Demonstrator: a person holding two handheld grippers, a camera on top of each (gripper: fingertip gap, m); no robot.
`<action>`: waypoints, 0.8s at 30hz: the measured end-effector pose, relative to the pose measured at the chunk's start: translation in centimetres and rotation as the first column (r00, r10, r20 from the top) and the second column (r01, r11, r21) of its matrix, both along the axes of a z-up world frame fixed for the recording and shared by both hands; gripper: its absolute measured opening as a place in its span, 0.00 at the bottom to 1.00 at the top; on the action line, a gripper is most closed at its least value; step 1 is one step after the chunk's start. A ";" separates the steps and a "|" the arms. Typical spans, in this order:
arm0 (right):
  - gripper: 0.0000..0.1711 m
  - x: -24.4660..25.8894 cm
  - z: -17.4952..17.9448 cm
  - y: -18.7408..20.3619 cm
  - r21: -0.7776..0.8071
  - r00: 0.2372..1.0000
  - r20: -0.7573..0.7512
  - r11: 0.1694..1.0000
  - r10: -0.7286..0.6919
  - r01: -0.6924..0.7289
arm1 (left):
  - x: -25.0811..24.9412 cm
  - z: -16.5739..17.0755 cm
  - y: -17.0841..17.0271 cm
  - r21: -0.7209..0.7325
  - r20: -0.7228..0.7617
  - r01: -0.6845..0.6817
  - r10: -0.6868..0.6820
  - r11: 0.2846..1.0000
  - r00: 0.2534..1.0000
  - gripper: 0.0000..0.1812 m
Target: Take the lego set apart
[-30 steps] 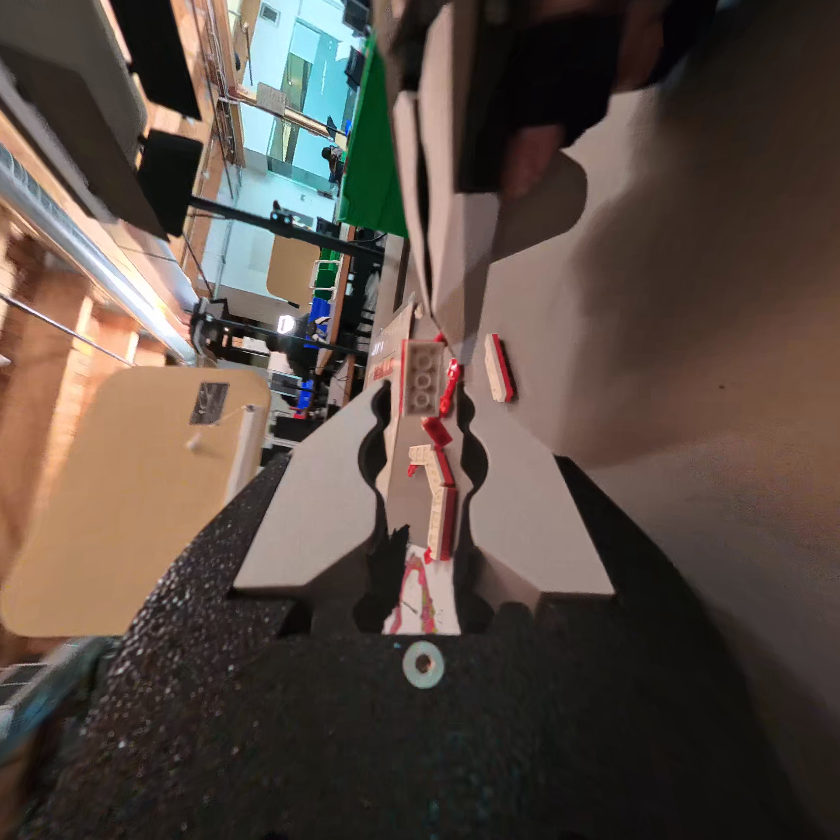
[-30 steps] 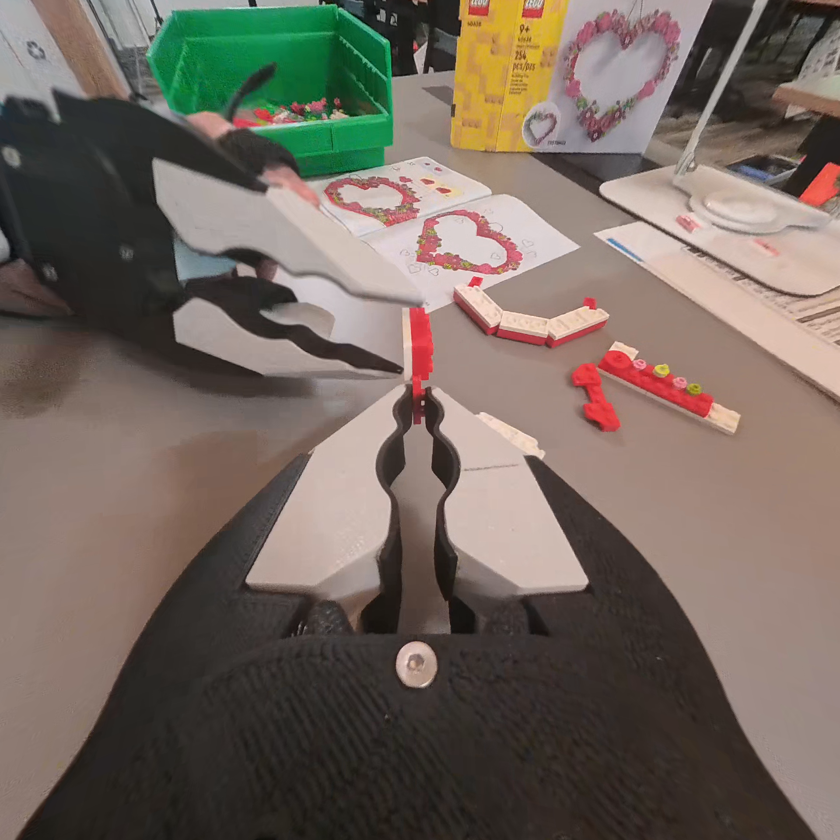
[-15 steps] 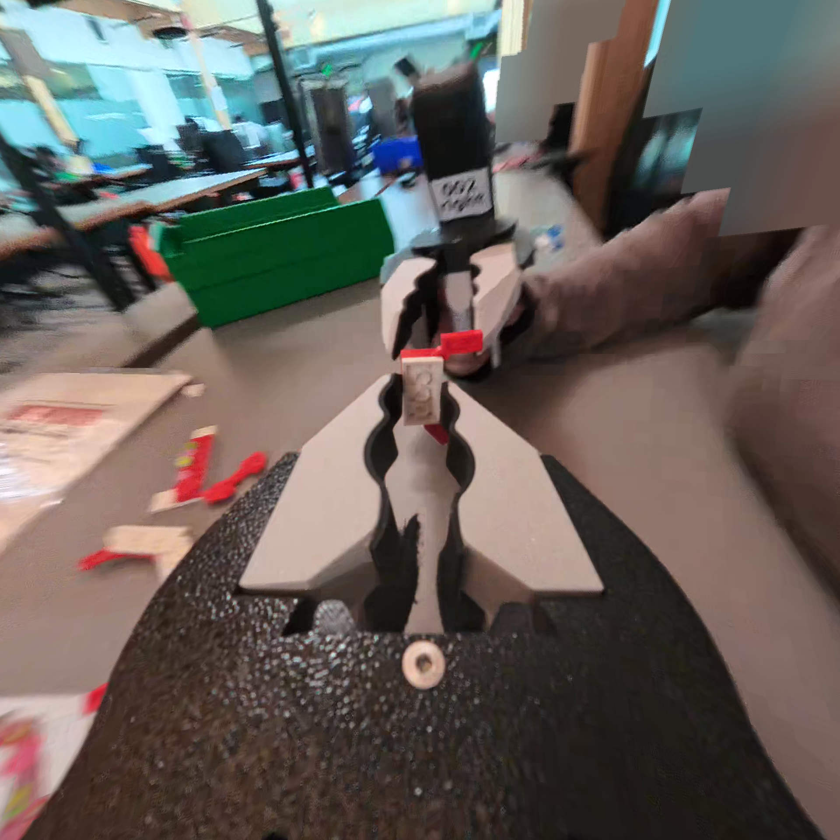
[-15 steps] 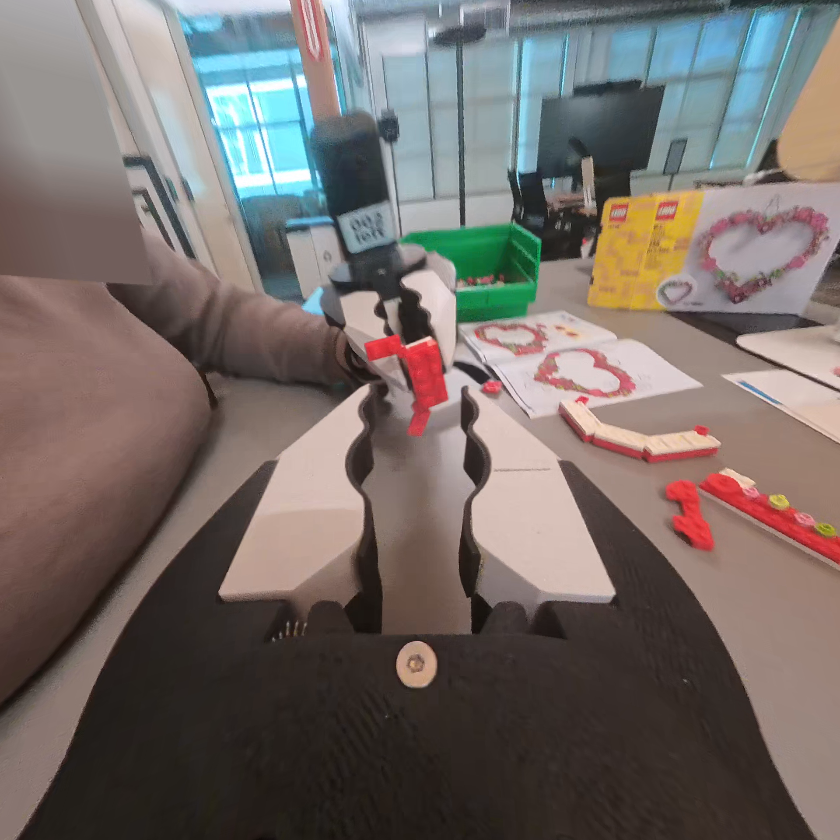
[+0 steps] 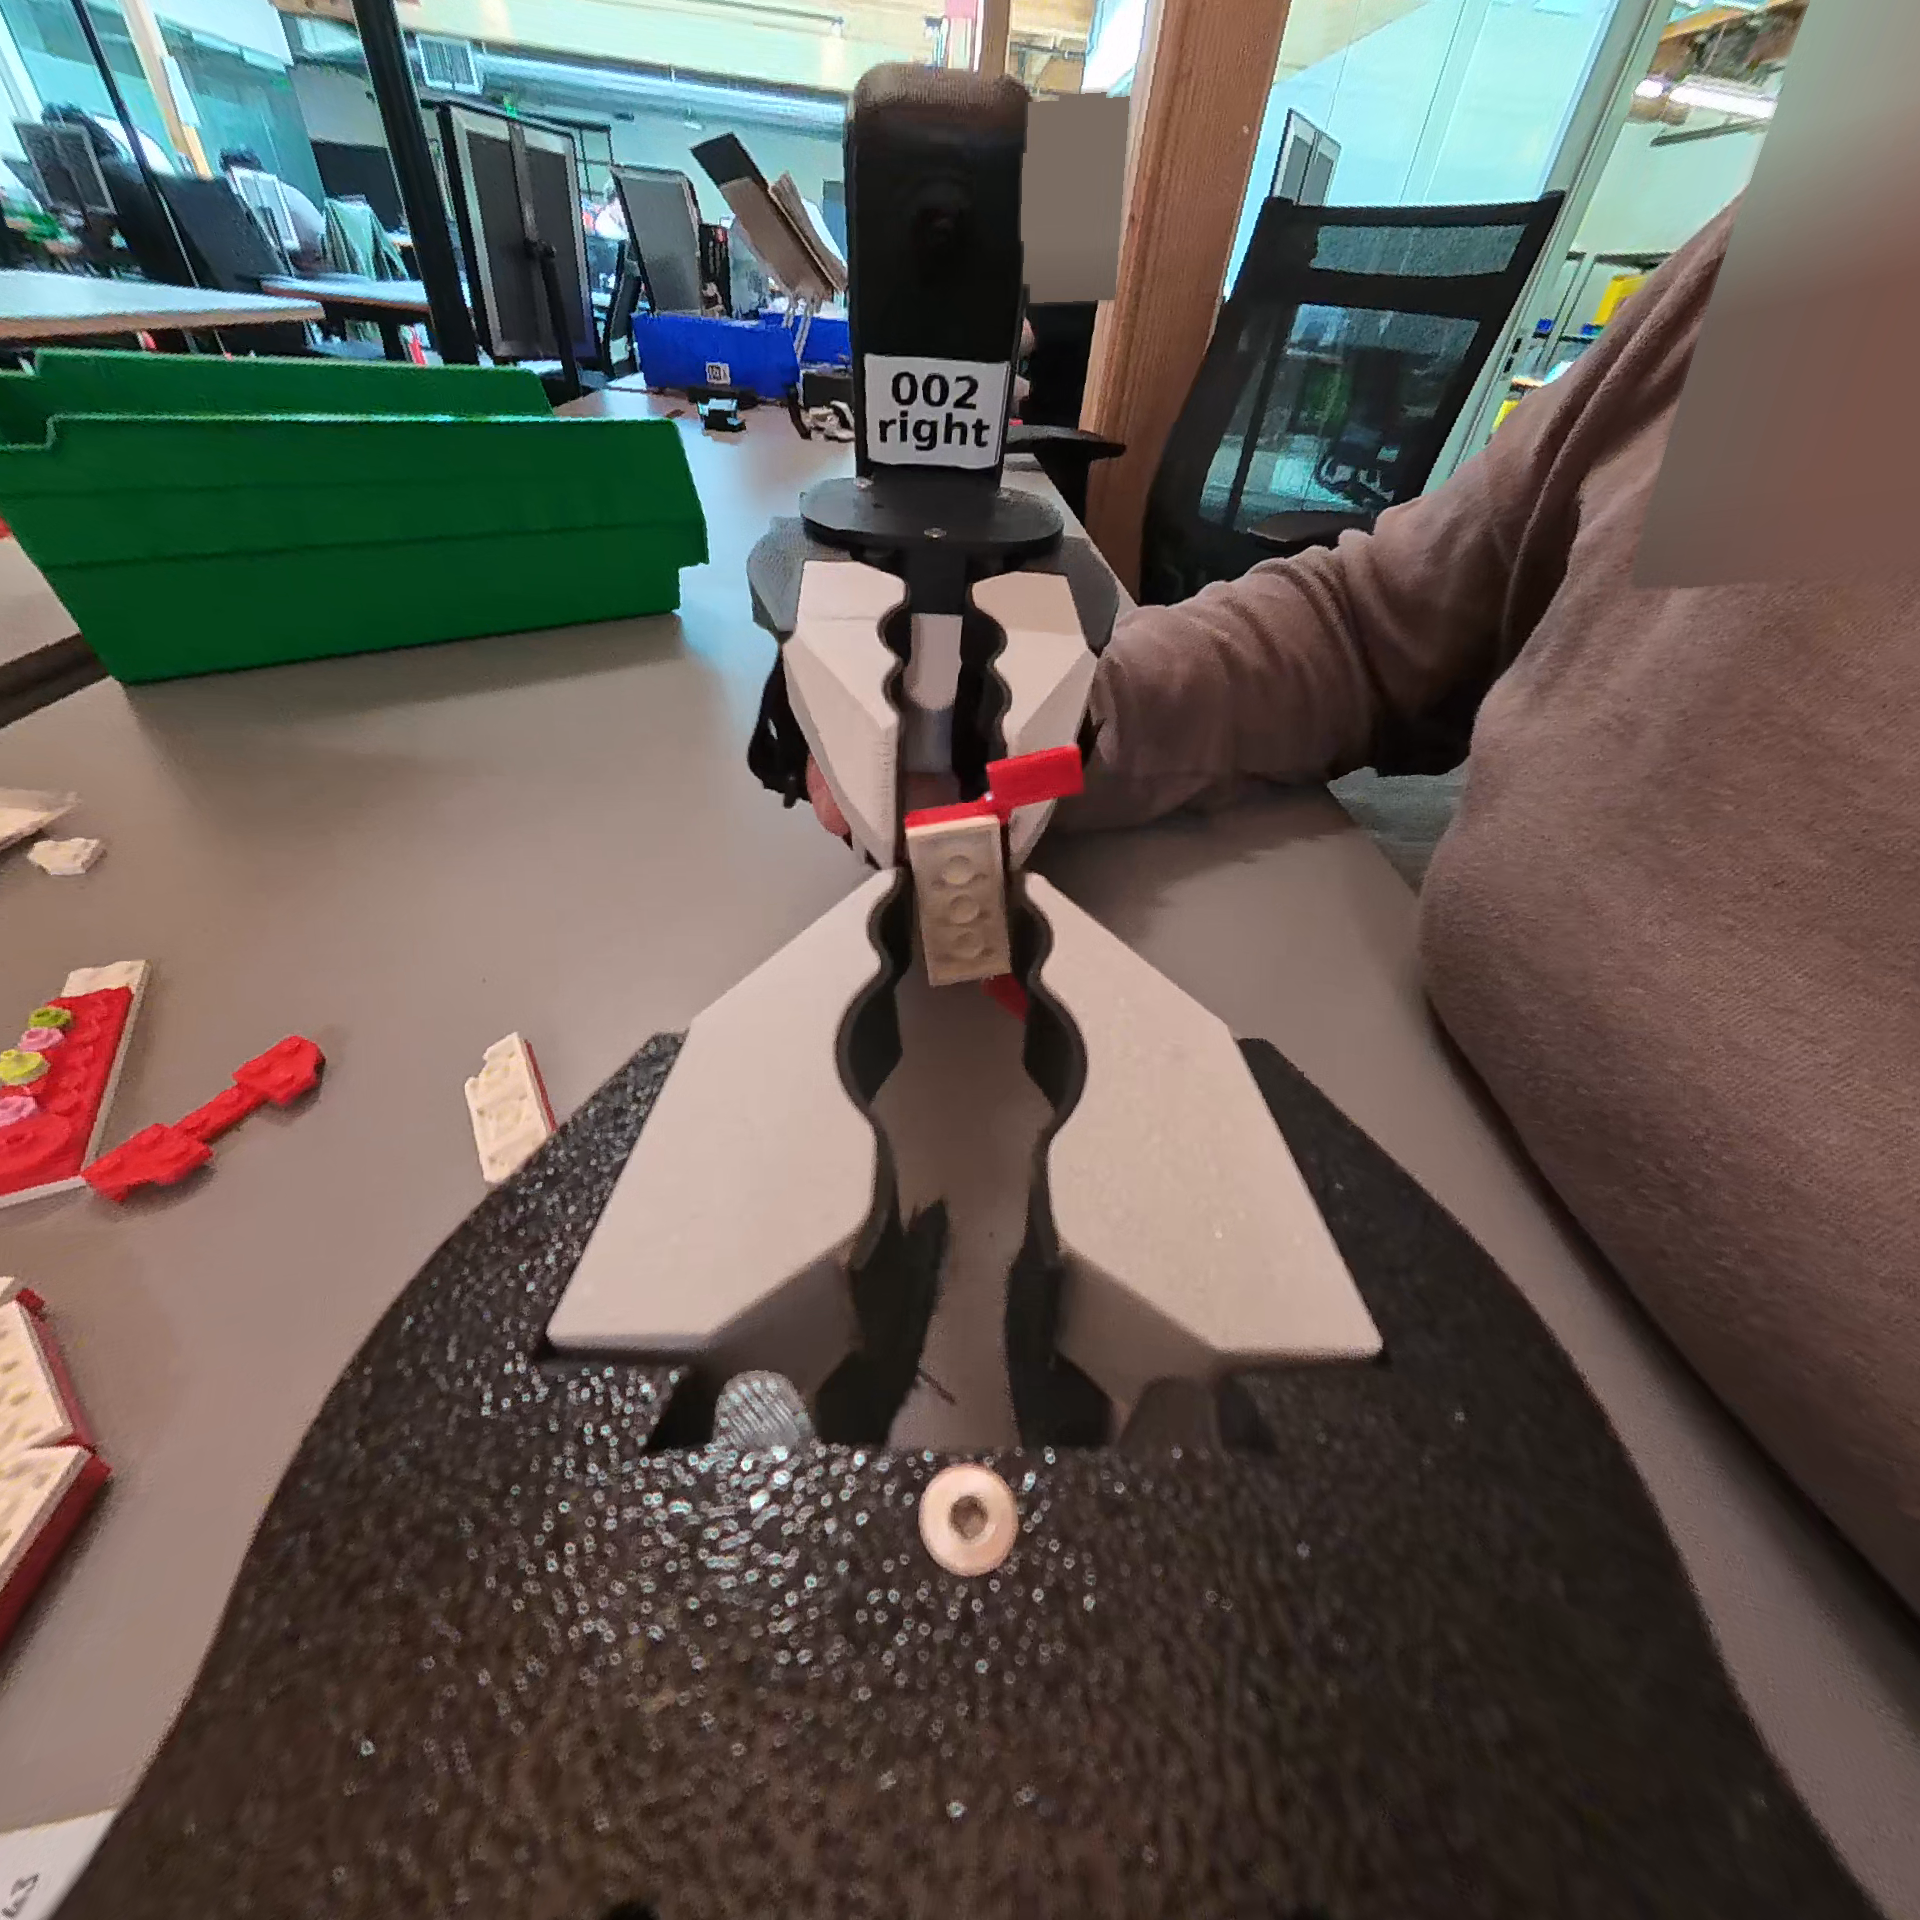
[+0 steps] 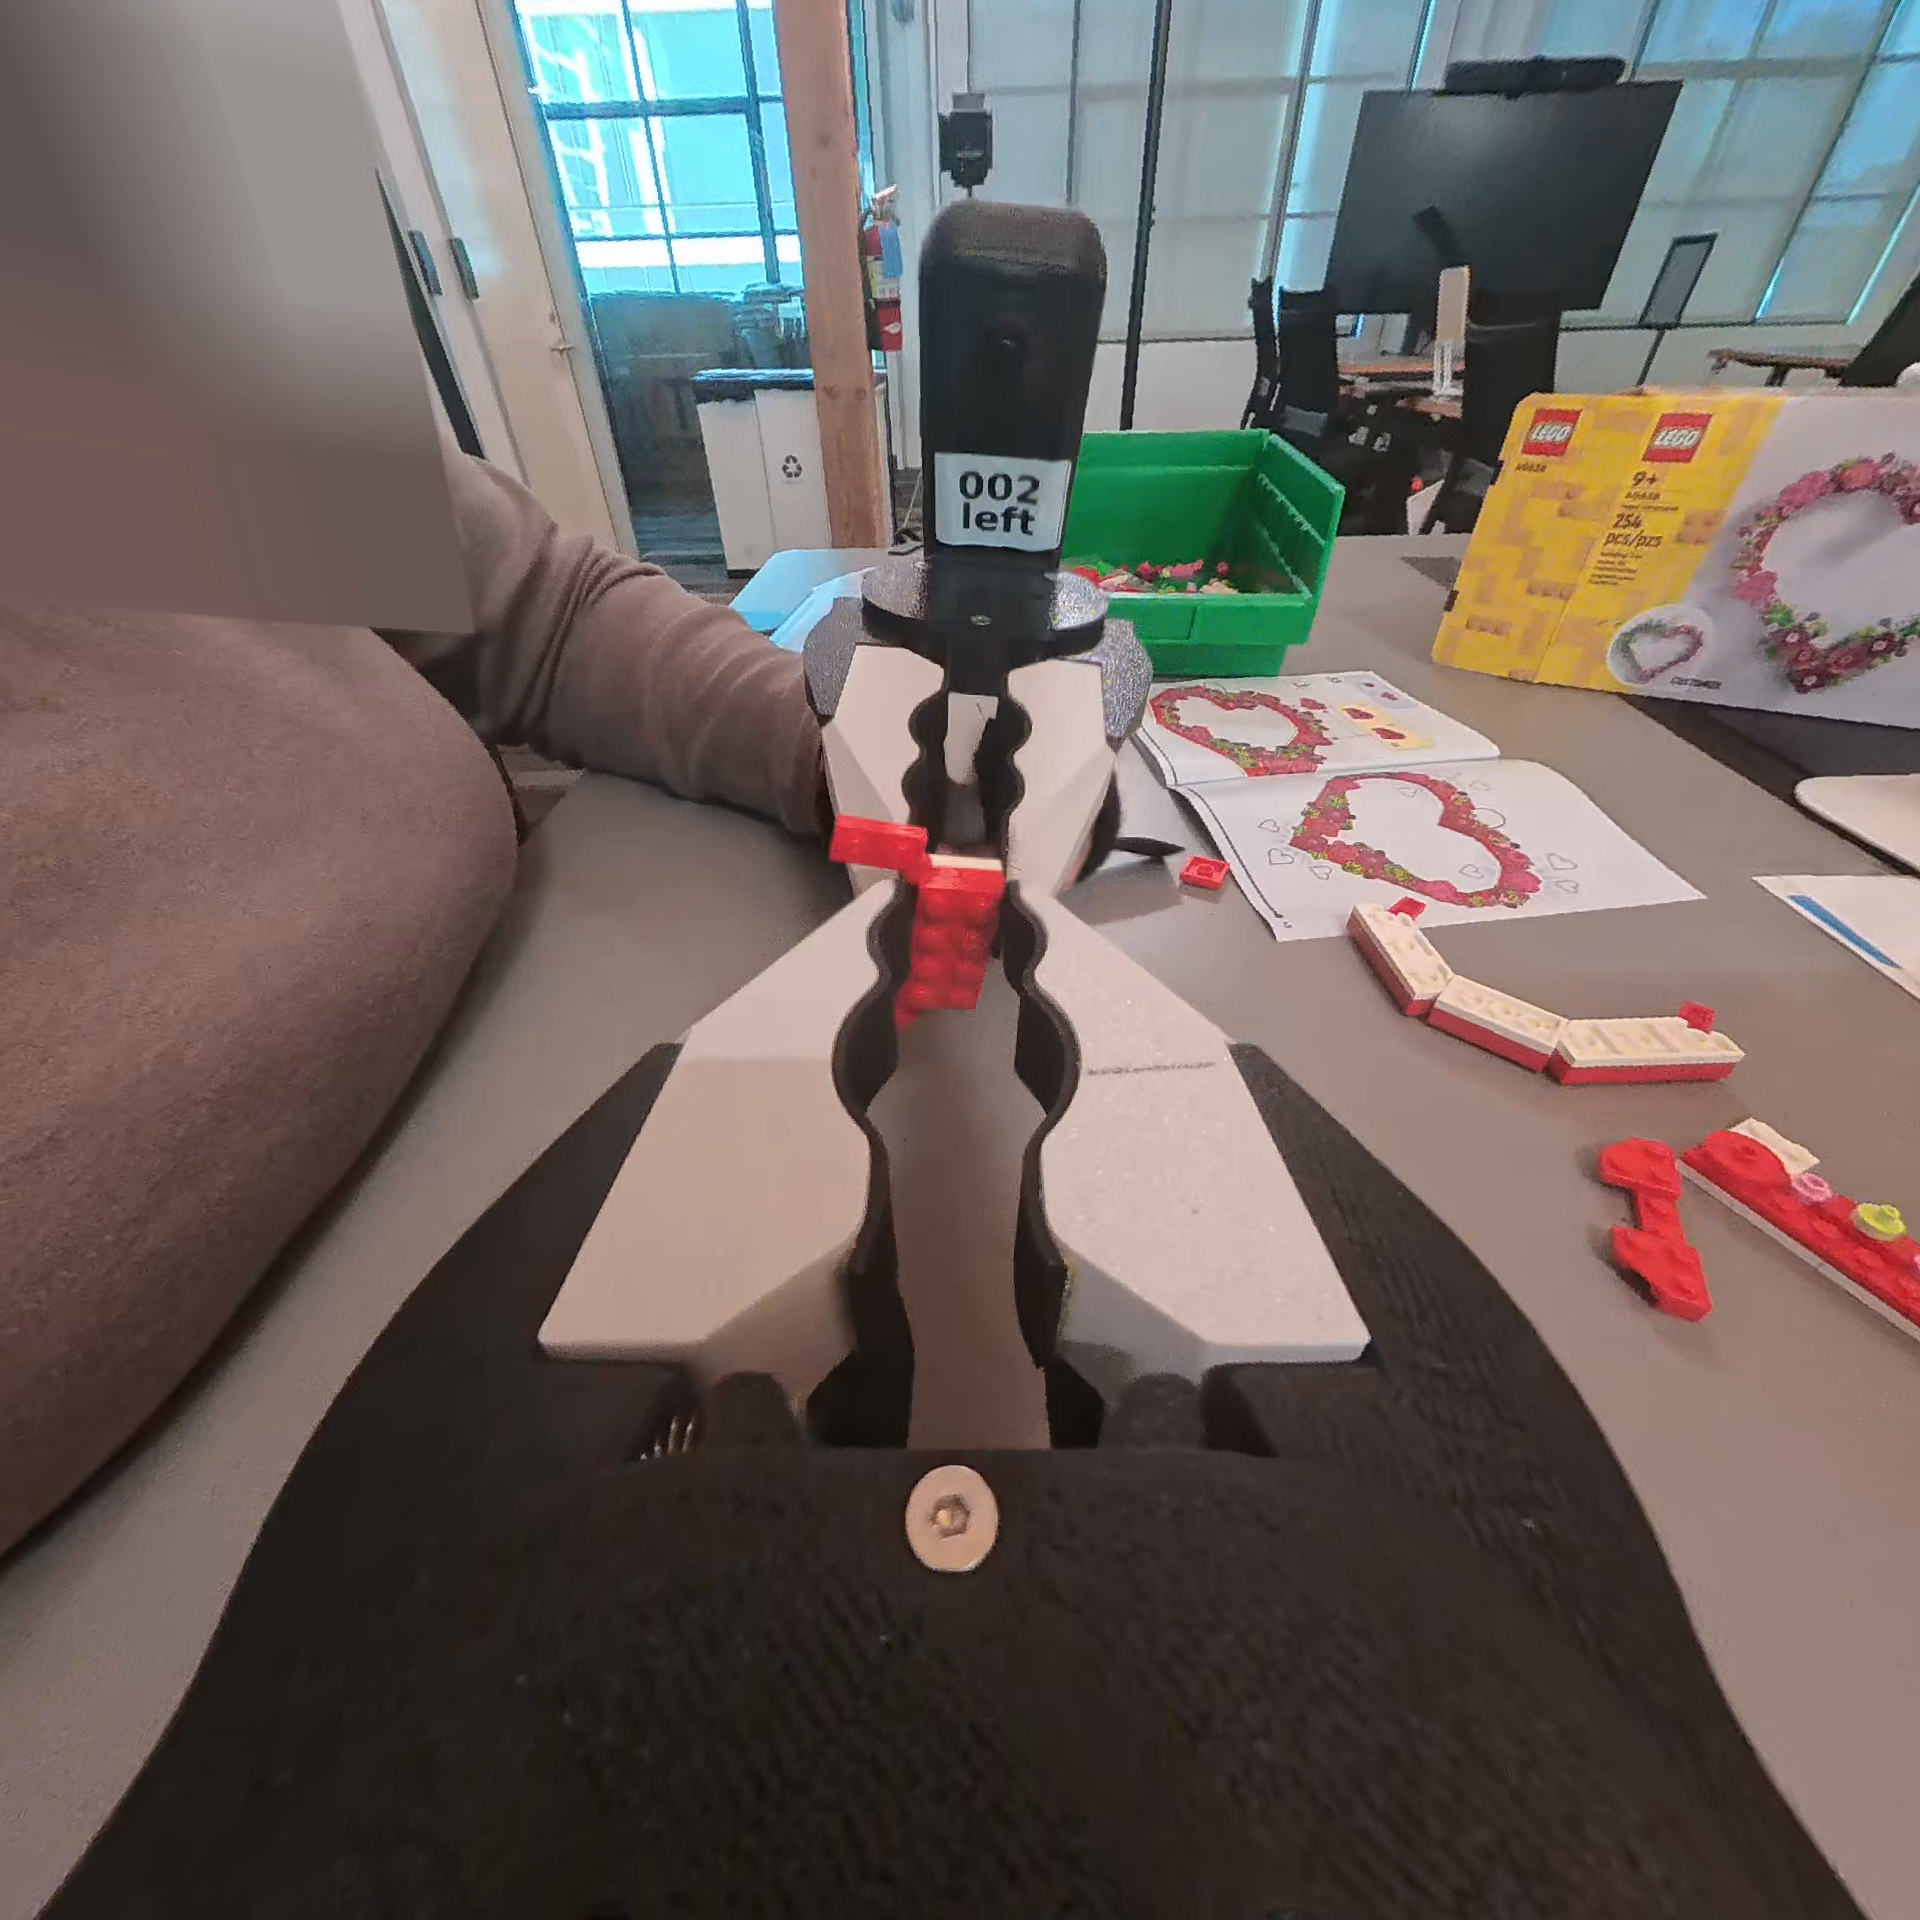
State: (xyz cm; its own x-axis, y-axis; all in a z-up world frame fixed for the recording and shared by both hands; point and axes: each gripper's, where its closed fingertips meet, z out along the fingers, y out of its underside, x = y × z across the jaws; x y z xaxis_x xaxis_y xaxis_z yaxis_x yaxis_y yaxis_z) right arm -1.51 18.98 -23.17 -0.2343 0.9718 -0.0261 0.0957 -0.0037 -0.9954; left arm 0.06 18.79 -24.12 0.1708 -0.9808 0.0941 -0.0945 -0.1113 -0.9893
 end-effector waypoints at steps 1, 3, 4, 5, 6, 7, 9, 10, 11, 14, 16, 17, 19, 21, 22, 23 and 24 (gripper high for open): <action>0.09 0.0 -0.2 0.1 -0.008 1.000 0.006 1.000 -0.002 0.002 | 0.0 -0.2 0.0 -0.014 -0.010 0.005 -0.005 1.000 1.000 0.09; 0.09 -0.2 -0.3 -0.1 -0.021 1.000 0.015 1.000 0.000 0.000 | -0.1 -0.4 0.1 -0.027 -0.024 0.007 -0.007 1.000 1.000 0.08; 0.09 -0.3 -0.3 -0.1 -0.020 1.000 0.019 1.000 -0.002 0.002 | -0.1 -0.5 0.2 -0.026 -0.028 0.002 -0.002 1.000 1.000 0.08; 0.09 -0.3 -0.4 0.0 -0.020 1.000 0.022 1.000 -0.001 0.002 | -0.2 -0.6 0.2 -0.026 -0.034 0.001 -0.002 1.000 0.999 0.08; 0.09 -0.3 -0.5 0.0 -0.021 1.000 0.026 1.000 -0.002 0.002 | -0.2 -0.6 0.2 -0.027 -0.040 -0.001 0.000 1.000 0.999 0.08; 0.09 -0.3 -0.6 0.1 -0.021 1.000 0.031 1.000 -0.006 0.006 | -0.2 -0.7 0.3 -0.028 -0.049 -0.007 0.006 1.000 0.999 0.08; 0.09 -0.3 -0.8 0.2 -0.024 0.999 0.039 1.000 -0.007 0.008 | -0.2 -1.1 0.4 -0.028 -0.071 -0.015 0.013 0.999 0.997 0.08; 0.09 -0.4 -0.9 0.2 -0.024 0.999 0.037 1.000 -0.008 0.009 | -0.2 -1.3 0.5 -0.027 -0.085 -0.022 0.019 0.999 0.996 0.08; 0.09 -0.4 -0.8 0.2 -0.026 1.000 0.025 1.000 -0.008 0.009 | -0.2 -1.3 0.5 -0.024 -0.093 -0.025 0.023 0.999 0.995 0.08; 0.09 -0.2 -0.1 0.0 -0.113 1.000 -0.011 0.993 0.029 -0.030 | -0.3 -0.6 0.3 -0.012 -0.060 -0.013 0.013 1.000 0.998 0.08; 0.11 -0.2 -0.3 0.2 -0.164 0.999 -0.002 0.986 0.041 -0.041 | -0.4 -0.5 0.2 -0.019 -0.042 0.000 -0.001 1.000 0.999 0.08; 0.11 -0.2 -0.4 0.2 -0.164 0.999 0.000 0.985 0.043 -0.043 | -0.4 -0.6 0.1 -0.027 -0.041 0.005 -0.006 1.000 0.999 0.08; 0.11 -0.2 -0.4 0.1 -0.151 0.999 0.002 0.988 0.041 -0.040 | -0.4 -0.6 0.1 -0.027 -0.041 0.009 -0.010 1.000 0.999 0.08; 0.11 -0.2 -0.3 0.1 -0.140 0.999 0.000 0.989 0.037 -0.037 | -0.4 -0.5 0.1 -0.025 -0.042 0.008 -0.009 1.000 0.999 0.08; 0.11 -0.2 -0.3 0.2 -0.135 0.999 -0.002 0.990 0.035 -0.035 | -0.3 -0.5 0.1 -0.027 -0.038 0.007 -0.008 1.000 0.999 0.08; 0.12 -0.2 -0.4 0.2 -0.127 1.000 -0.001 0.991 0.031 -0.031 | -0.3 -0.5 0.1 -0.030 -0.037 0.009 -0.010 0.999 0.999 0.08; 0.12 -0.2 -0.5 0.2 -0.115 1.000 0.000 0.993 0.022 -0.022 | -0.3 -0.5 0.1 -0.032 -0.037 0.007 -0.008 0.999 0.999 0.08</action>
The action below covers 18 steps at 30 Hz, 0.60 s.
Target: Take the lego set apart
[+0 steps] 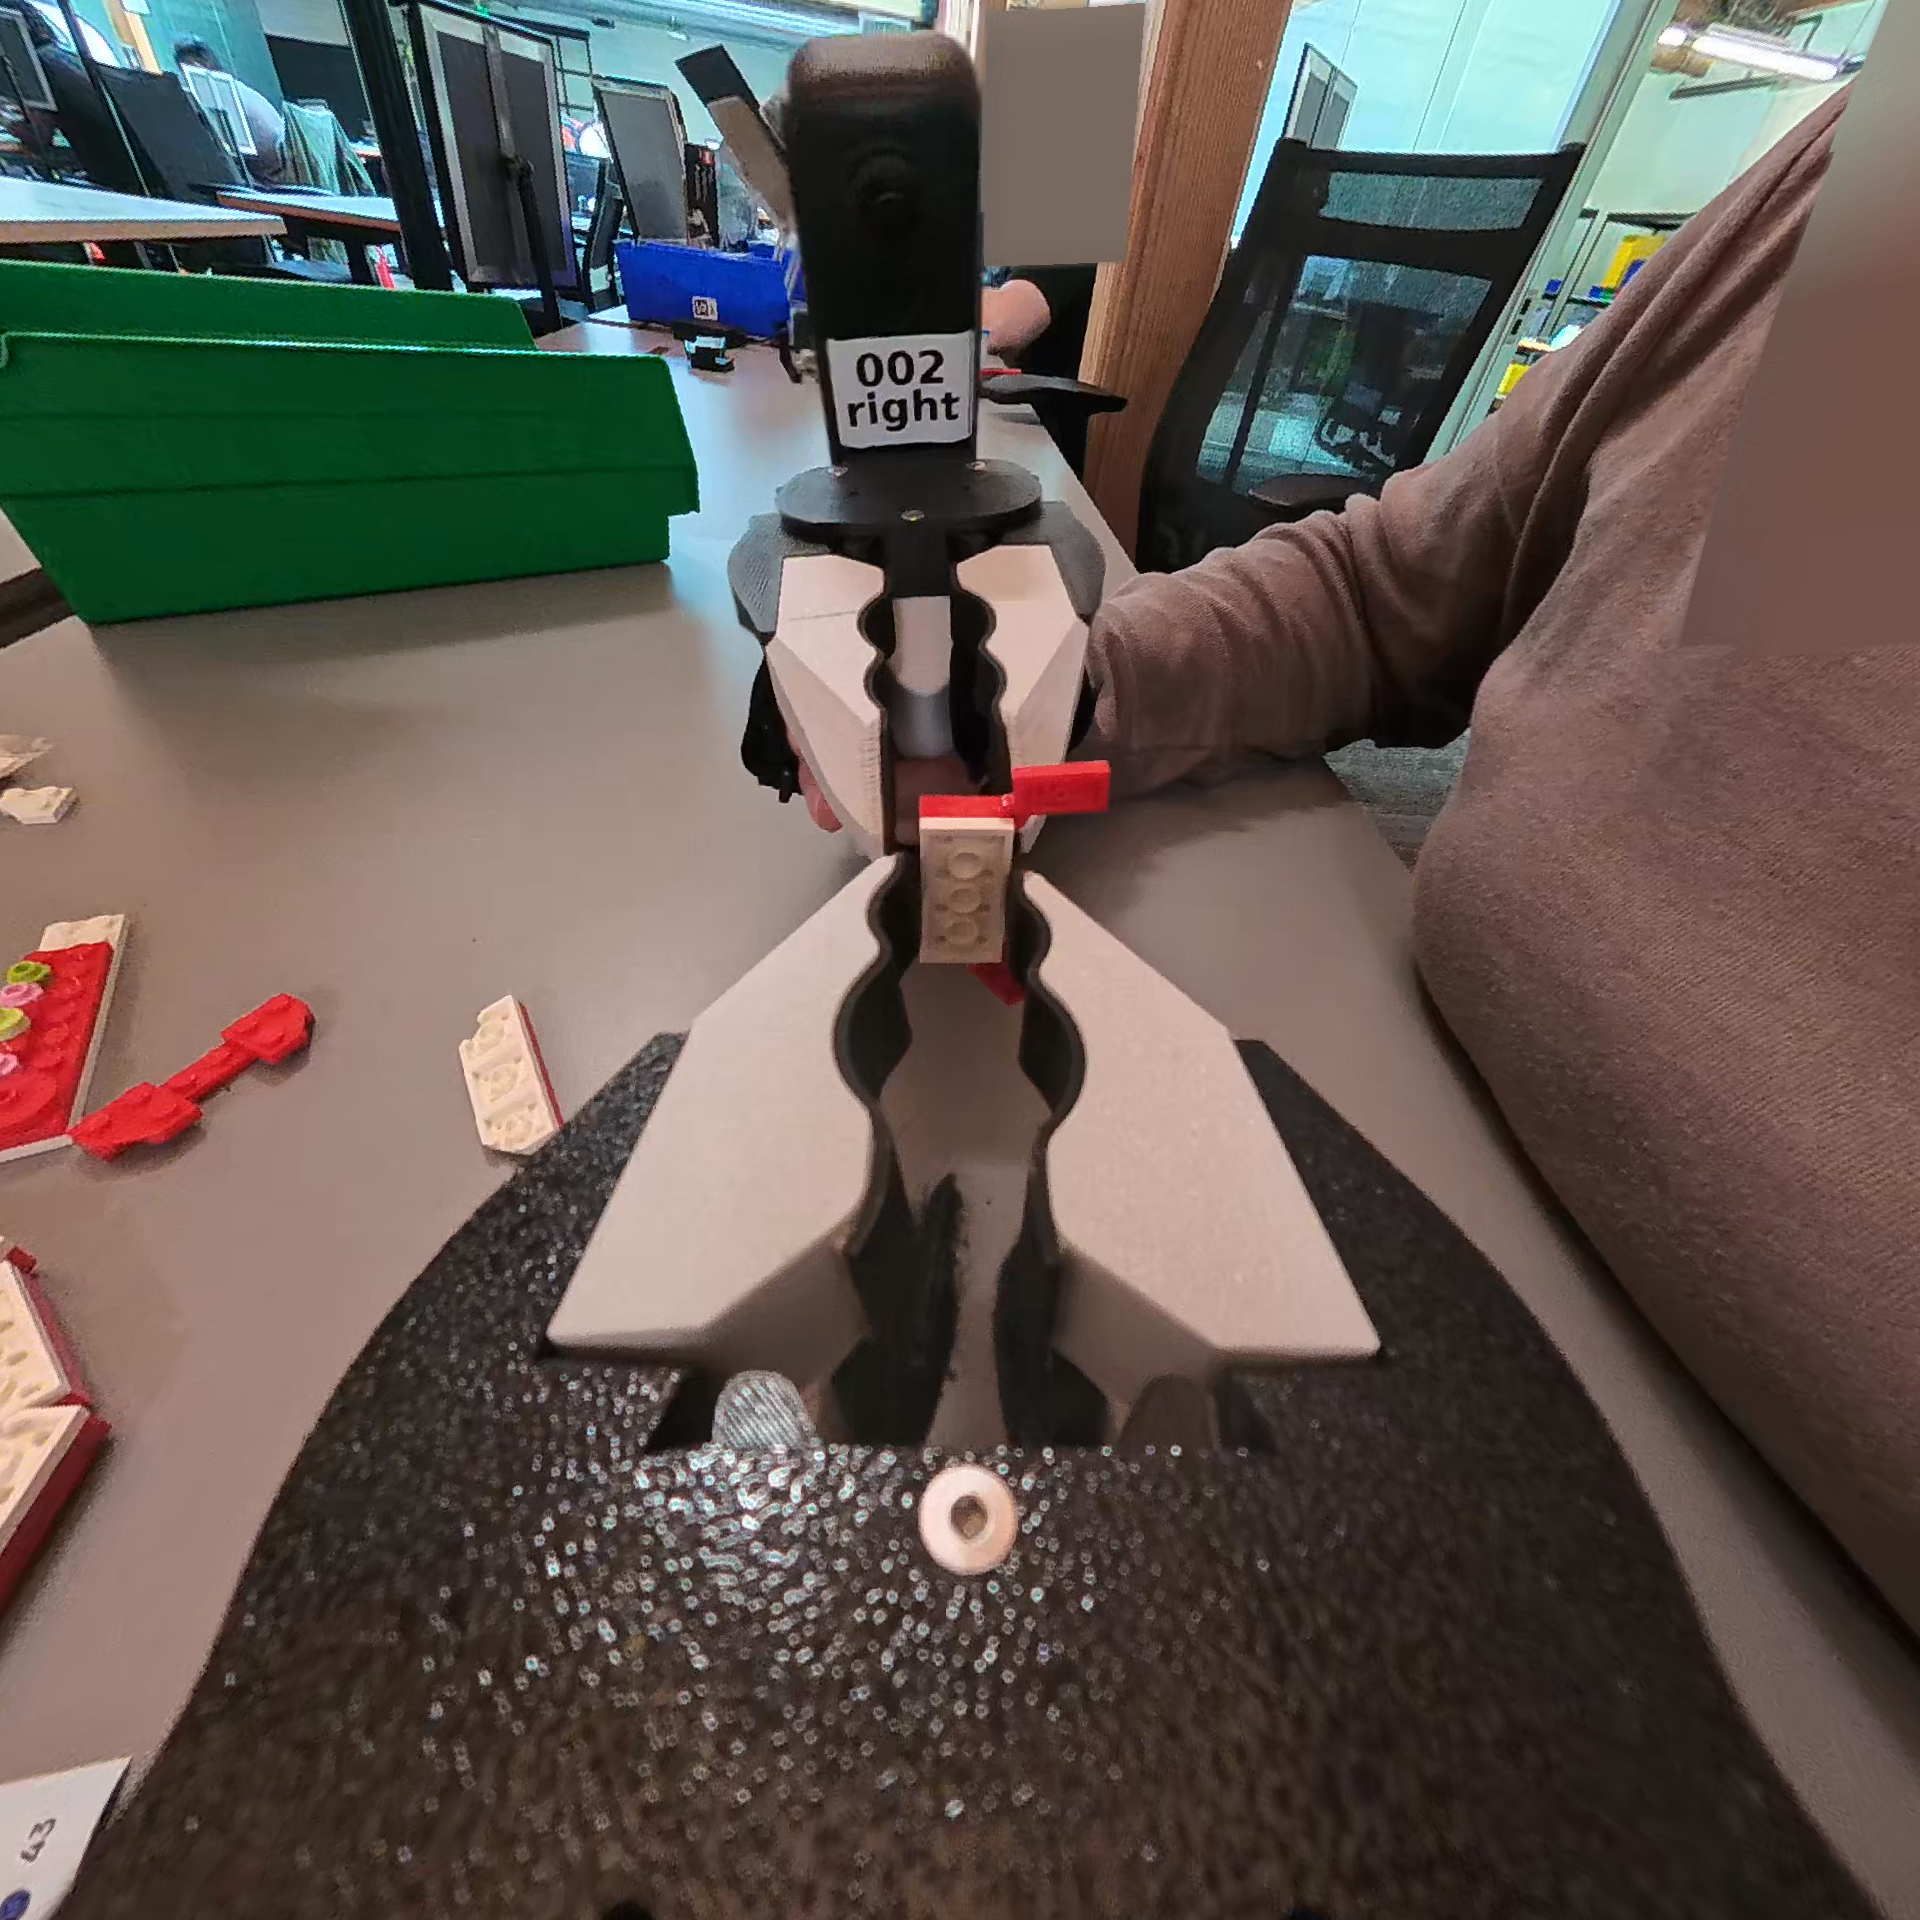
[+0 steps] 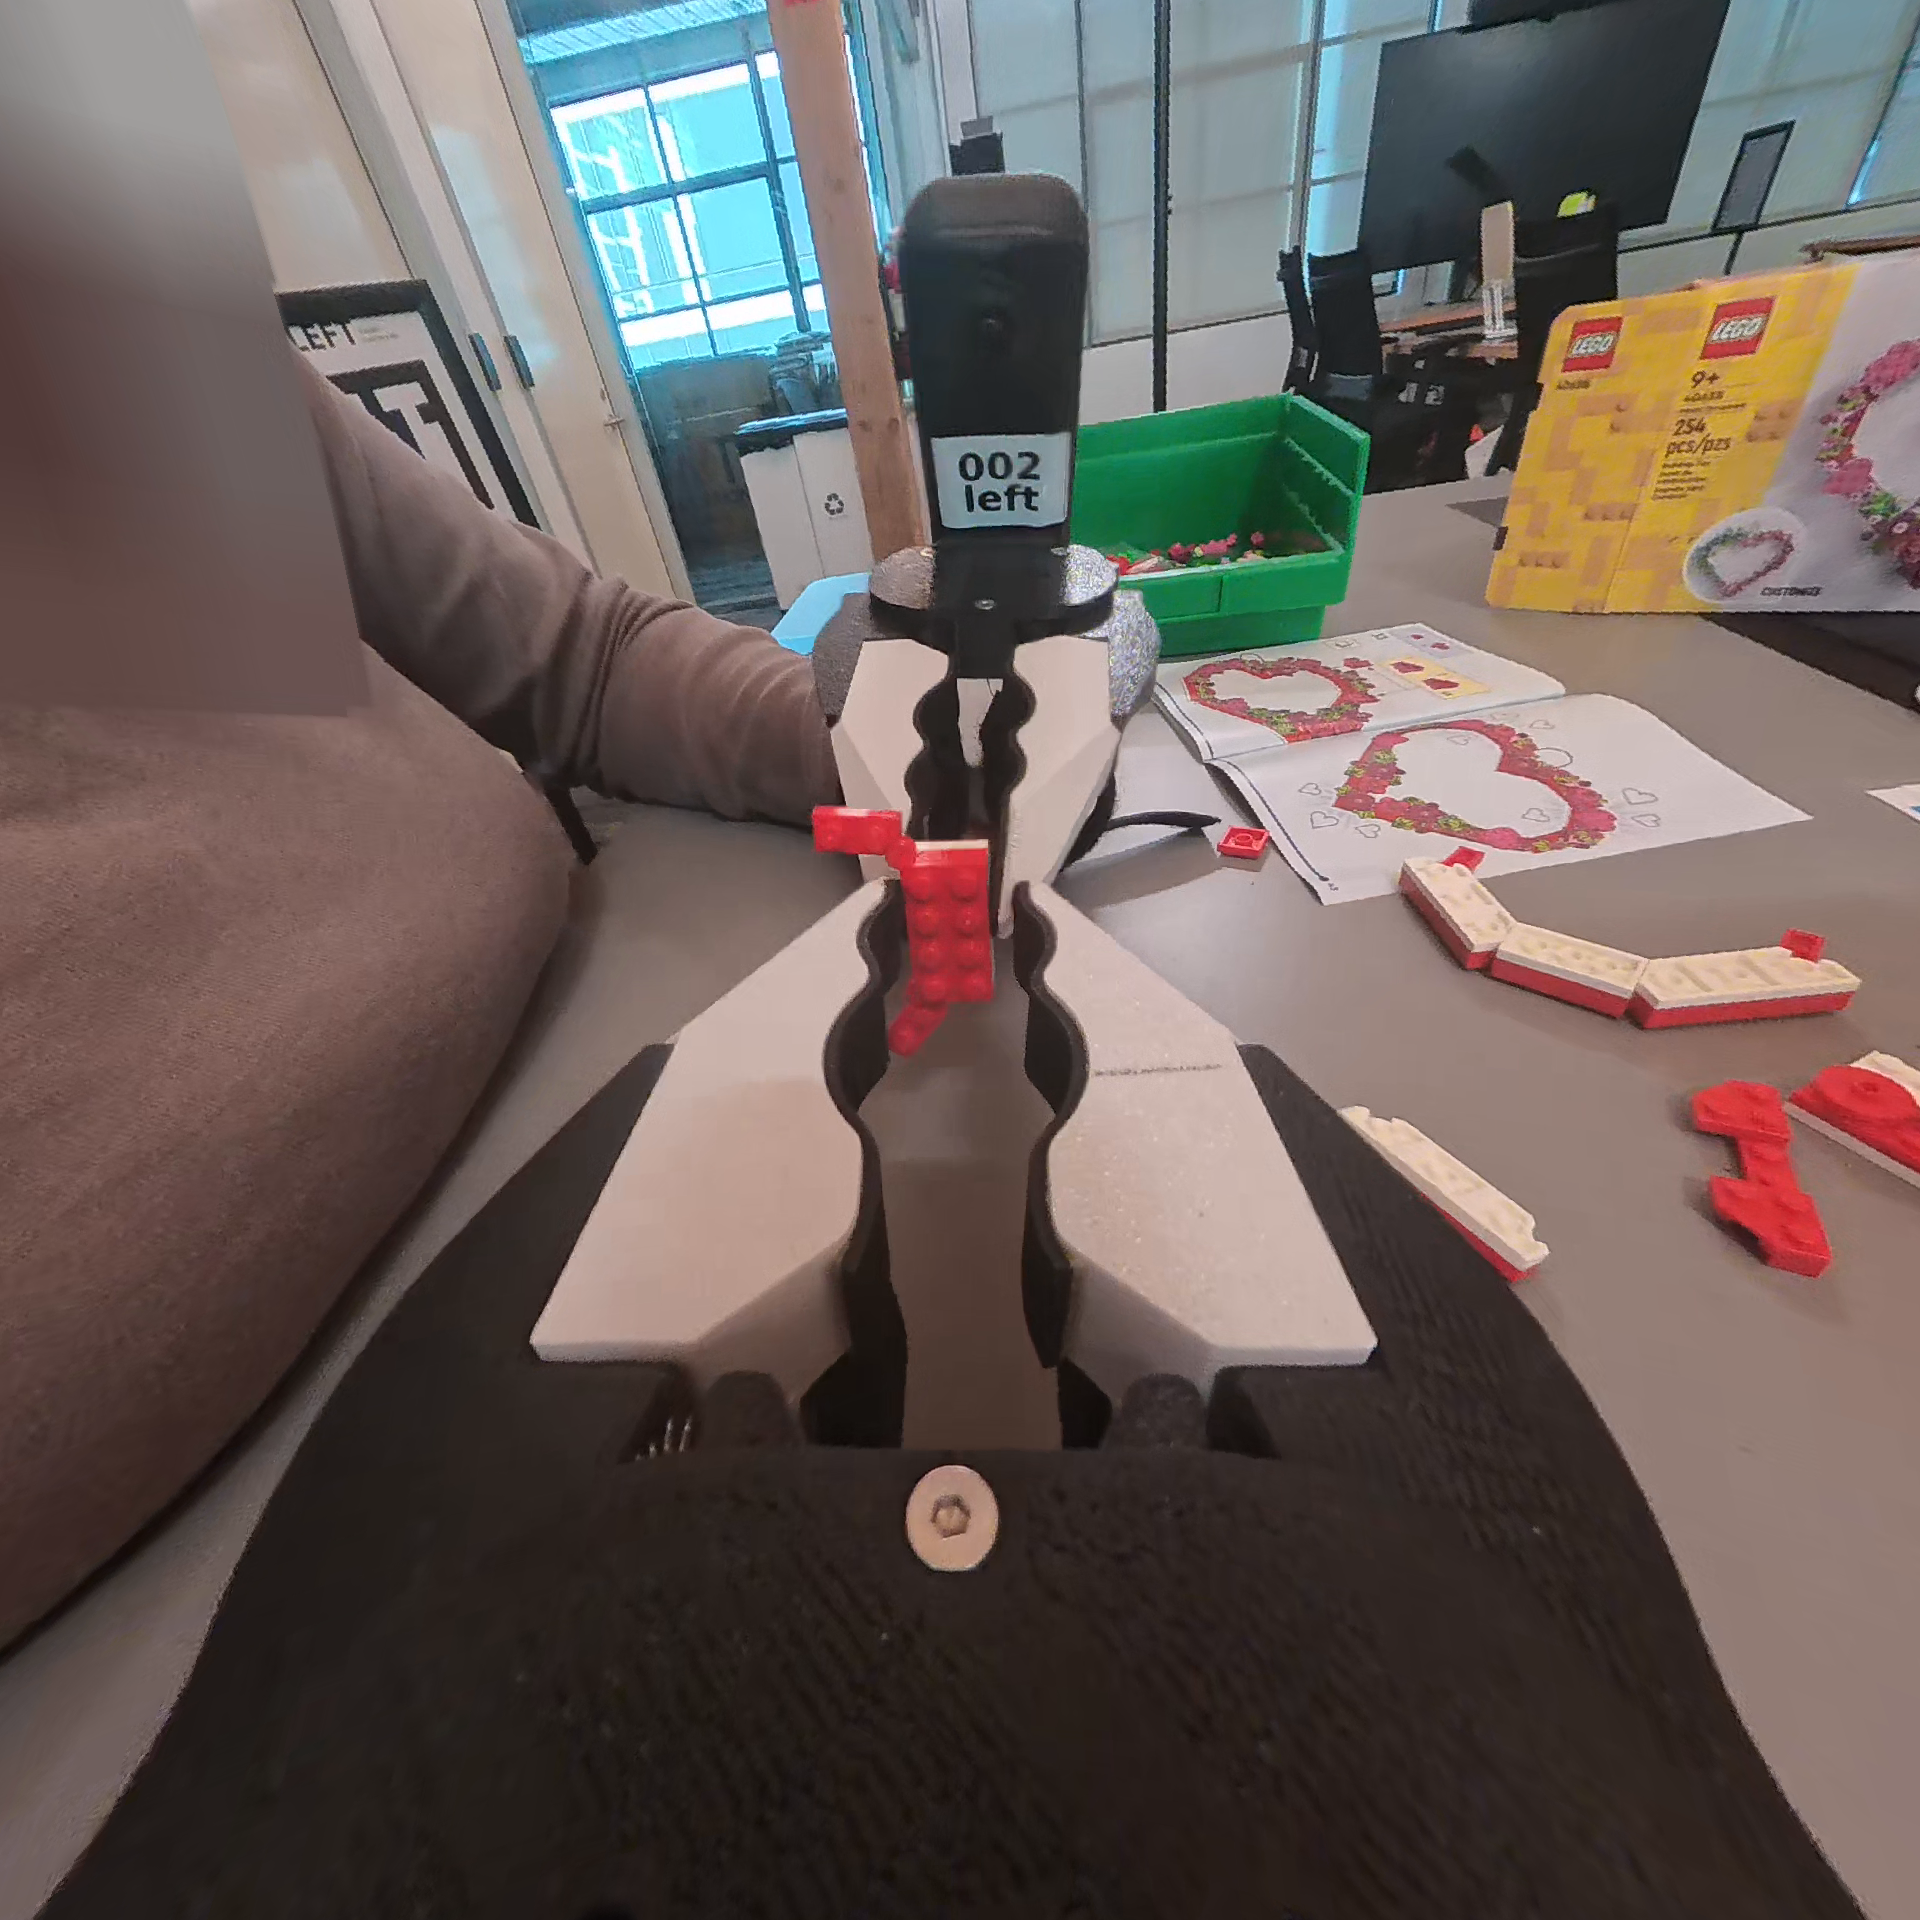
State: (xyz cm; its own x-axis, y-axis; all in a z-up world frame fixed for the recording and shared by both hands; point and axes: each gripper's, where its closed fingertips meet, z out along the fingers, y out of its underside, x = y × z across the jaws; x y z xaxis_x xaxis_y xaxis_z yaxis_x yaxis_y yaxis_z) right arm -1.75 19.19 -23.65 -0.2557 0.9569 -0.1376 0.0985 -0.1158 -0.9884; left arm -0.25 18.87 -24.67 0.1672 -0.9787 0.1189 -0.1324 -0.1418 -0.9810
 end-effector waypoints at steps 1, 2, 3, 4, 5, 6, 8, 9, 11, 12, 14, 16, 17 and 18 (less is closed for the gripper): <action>0.12 0.0 0.0 0.0 0.010 1.000 -0.002 1.000 -0.006 0.006 | 0.0 0.0 0.0 -0.002 0.002 0.001 -0.001 1.000 1.000 0.08; 0.11 -0.1 0.0 -0.2 0.017 1.000 0.000 1.000 -0.006 0.006 | 0.1 0.0 -0.1 -0.005 0.001 0.005 -0.005 1.000 1.000 0.08; 0.08 -0.1 0.0 -0.3 0.030 1.000 0.011 0.999 -0.011 0.010 | 0.0 -0.1 0.0 -0.002 -0.007 -0.006 0.006 1.000 1.000 0.08; 0.09 -0.1 0.0 -0.4 0.061 0.999 0.022 0.998 -0.023 0.022 | 0.0 -0.1 0.0 0.006 -0.008 -0.011 0.011 1.000 1.000 0.08; 0.08 -0.1 0.0 -0.4 0.095 0.999 0.031 0.995 -0.037 0.034 | 0.0 0.0 0.0 0.021 -0.009 -0.019 0.019 1.000 1.000 0.08; 0.08 0.0 -0.2 -0.3 0.113 0.998 0.044 0.993 -0.047 0.041 | -0.1 -0.1 0.1 0.034 -0.017 -0.031 0.031 0.999 0.999 0.08; 0.08 0.1 -0.8 -0.2 0.121 0.996 0.069 0.992 -0.052 0.044 | -0.1 -0.7 0.2 0.019 -0.030 -0.042 0.043 0.999 0.999 0.08; 0.08 0.2 -1.0 -0.2 0.118 0.996 0.077 0.992 -0.048 0.039 | -0.1 -0.8 0.2 0.015 -0.035 -0.041 0.041 0.999 0.999 0.08; 0.09 0.2 -1.2 -0.2 0.123 0.995 0.091 0.992 -0.037 0.026 | -0.2 -1.0 0.1 0.024 -0.054 -0.034 0.035 0.999 0.998 0.08; 0.09 0.2 -1.3 -0.2 0.124 0.995 0.095 0.992 -0.033 0.021 | -0.2 -1.1 0.1 0.017 -0.051 -0.030 0.031 0.999 0.998 0.08; 0.08 0.3 -1.4 -0.3 0.114 0.995 0.103 0.993 -0.020 0.008 | -0.2 -1.2 0.0 0.008 -0.057 -0.021 0.021 1.000 0.998 0.08; 0.08 0.4 -1.5 -0.4 0.116 0.994 0.109 0.993 -0.007 -0.005 | -0.2 -1.2 -0.1 0.008 -0.060 -0.011 0.011 1.000 0.998 0.08; 0.08 0.4 -1.5 -0.5 0.116 0.994 0.110 0.993 -0.003 -0.009 | -0.2 -1.2 -0.2 0.004 -0.056 -0.007 0.007 1.000 0.998 0.08; 0.08 0.4 -1.5 -0.5 0.114 0.994 0.111 0.993 0.000 -0.013 | -0.1 -1.1 -0.2 -0.001 -0.053 -0.003 0.003 1.000 0.999 0.08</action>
